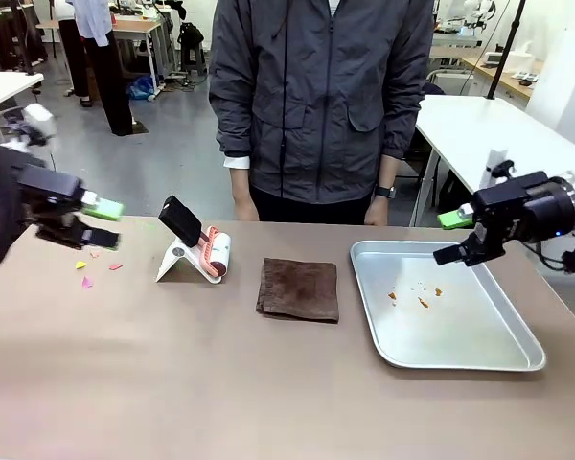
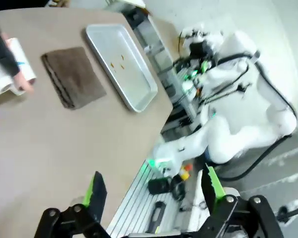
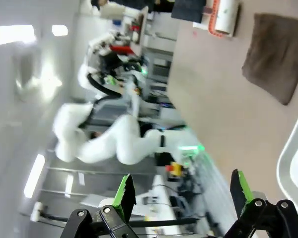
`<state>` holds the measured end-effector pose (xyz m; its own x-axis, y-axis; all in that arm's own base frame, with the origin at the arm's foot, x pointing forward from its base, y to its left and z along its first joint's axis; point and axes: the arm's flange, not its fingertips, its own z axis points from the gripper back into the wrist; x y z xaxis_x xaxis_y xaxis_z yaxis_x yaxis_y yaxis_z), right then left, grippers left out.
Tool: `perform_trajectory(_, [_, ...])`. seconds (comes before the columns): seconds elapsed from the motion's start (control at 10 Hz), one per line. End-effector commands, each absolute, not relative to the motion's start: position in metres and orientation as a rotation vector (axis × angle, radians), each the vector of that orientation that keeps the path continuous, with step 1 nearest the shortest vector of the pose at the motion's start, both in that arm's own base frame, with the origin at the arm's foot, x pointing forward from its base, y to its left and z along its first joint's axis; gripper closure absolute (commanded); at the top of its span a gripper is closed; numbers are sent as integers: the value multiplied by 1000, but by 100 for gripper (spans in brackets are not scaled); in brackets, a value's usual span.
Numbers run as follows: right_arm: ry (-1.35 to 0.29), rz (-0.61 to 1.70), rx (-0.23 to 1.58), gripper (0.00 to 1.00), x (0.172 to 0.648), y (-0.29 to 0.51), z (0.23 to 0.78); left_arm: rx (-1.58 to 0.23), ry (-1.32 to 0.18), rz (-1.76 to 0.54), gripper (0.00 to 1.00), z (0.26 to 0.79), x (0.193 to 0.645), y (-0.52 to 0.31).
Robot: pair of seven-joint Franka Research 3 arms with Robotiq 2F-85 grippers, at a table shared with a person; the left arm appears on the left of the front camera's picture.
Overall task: Clean the surface of the table.
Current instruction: Hold the Lint Roller with your left hand and the towel with your right hand.
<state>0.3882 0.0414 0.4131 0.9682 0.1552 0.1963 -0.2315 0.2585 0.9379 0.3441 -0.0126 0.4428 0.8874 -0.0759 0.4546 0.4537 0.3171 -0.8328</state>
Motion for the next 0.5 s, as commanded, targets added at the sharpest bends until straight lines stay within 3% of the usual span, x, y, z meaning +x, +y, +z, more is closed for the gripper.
perform_trajectory(0.0, [-94, 183, 1294, 0, 398, 35, 400, -1286, -360, -179, 0, 400, 363, 22])
perform_trajectory(0.3, [-147, 36, 1313, 0, 393, 11, 386, -1263, -388, 34, 0, 367, 368, 48])
perform_trajectory(0.4, [-71, 116, 1311, 0, 396, 14, 385, -1294, -346, -46, 0, 374, 353, 59])
